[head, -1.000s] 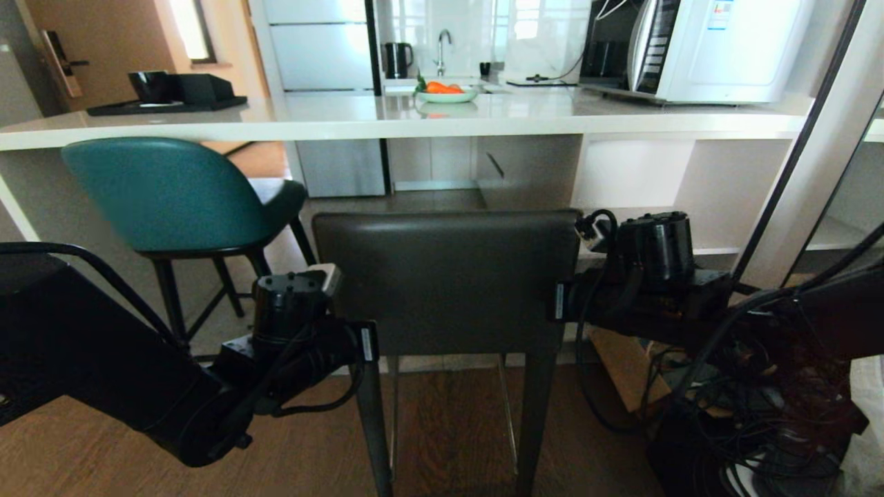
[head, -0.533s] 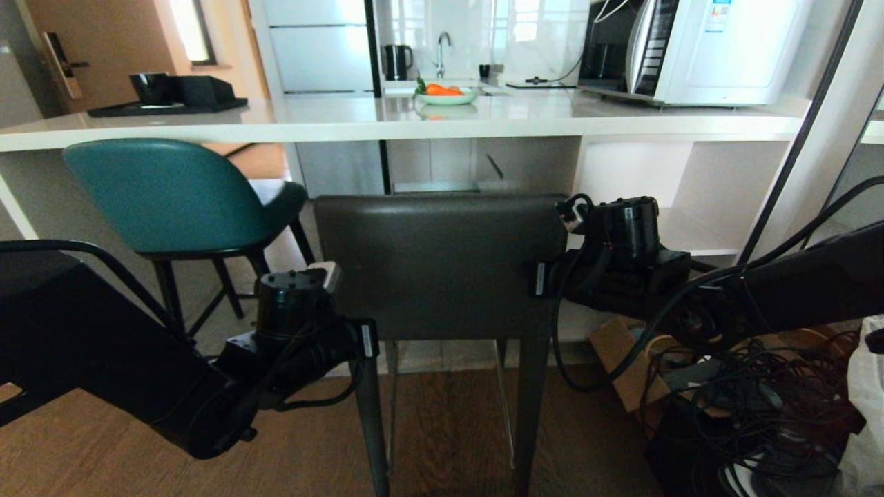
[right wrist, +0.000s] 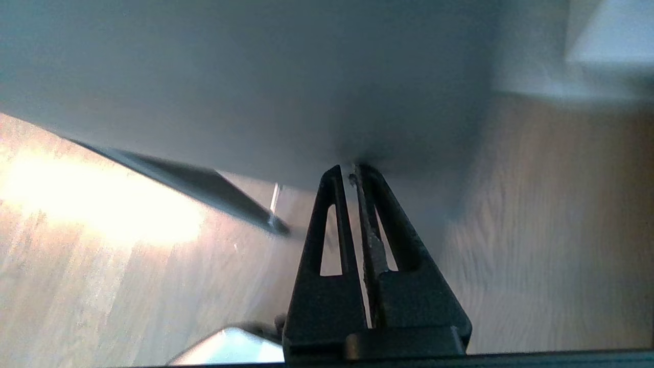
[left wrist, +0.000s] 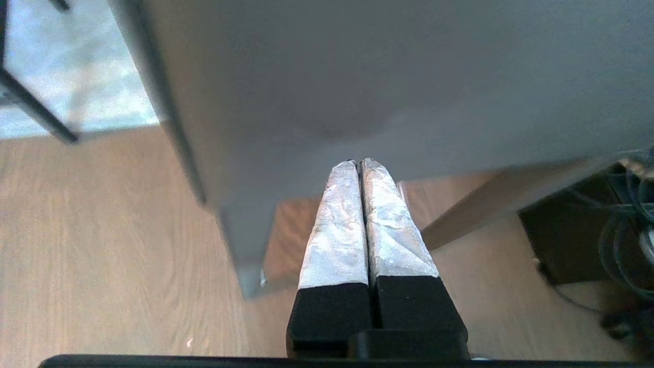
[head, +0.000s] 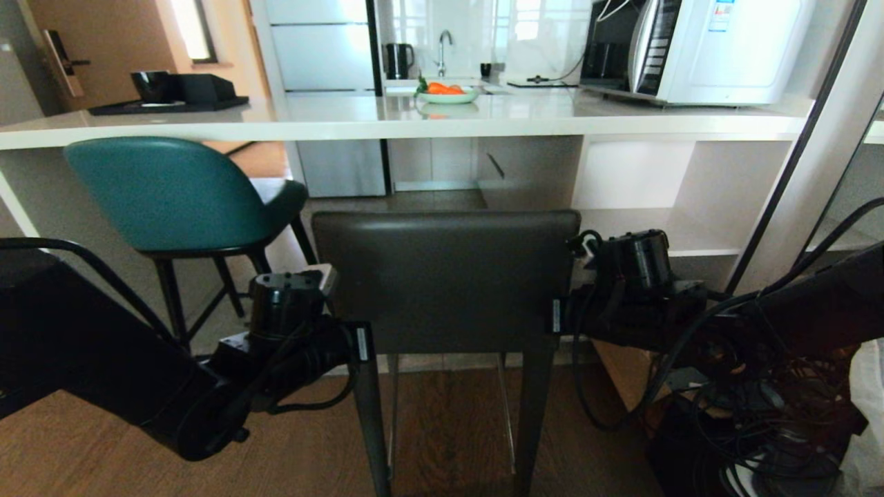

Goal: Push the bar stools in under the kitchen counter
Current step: Push the gray chair back under the dining table

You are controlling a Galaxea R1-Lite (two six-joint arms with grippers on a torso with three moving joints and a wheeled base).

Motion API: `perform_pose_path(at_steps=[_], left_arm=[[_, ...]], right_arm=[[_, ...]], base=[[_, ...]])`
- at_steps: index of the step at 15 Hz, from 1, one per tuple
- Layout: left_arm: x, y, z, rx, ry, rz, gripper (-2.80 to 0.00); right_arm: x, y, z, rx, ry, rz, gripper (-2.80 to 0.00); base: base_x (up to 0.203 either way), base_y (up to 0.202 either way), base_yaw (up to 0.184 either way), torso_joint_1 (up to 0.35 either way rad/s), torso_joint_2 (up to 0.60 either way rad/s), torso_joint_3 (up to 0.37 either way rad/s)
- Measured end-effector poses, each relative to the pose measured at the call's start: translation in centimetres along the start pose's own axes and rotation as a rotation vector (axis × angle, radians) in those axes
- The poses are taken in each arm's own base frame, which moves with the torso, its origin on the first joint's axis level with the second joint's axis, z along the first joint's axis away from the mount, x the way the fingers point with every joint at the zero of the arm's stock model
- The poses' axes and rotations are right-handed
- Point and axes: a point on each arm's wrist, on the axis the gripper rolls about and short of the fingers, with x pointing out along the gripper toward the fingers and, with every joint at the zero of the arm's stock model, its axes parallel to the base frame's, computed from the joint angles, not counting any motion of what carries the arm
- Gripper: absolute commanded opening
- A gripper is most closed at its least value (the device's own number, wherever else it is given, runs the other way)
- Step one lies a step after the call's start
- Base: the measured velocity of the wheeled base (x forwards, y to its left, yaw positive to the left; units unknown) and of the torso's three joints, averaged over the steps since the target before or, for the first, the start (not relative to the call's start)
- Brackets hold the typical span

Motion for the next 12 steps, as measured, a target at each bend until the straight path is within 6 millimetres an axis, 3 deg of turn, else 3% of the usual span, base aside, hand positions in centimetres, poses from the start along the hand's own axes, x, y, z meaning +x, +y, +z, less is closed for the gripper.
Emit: perform_pose_path(at_steps=[3,6,8,12], left_arm=[[-2.4,0.2,-1.4,0.007,0.052,-0.016,-2.8],[-3.5,0.8,-3.5,0.026,0.151,-0.062,-2.8],[-2.9,1.4,-4.8,0.036,0.202,-0.049,-2.8],[1.4,3.1,-6.9,0.052,0.251,0.019,-2.8]], right_arm=[[-2.3,-0.1,-1.9,0.007,0.065,0.066,-2.8],[-2.5,-1.4,-4.1,0.031,0.136,0.075,-2.8],[-1.2,-2.3,-5.6,0.048,0.167,0.072,-2.8],[2.8,-4.1,-8.7,0.072,0.2,0.052,-2.8]], base=[[0.0,0.0,0.0,0.0,0.0,0.0],[0.0,0.0,0.0,0.0,0.0,0.0],[0.0,0.0,0.0,0.0,0.0,0.0],[0.0,0.0,0.0,0.0,0.0,0.0]])
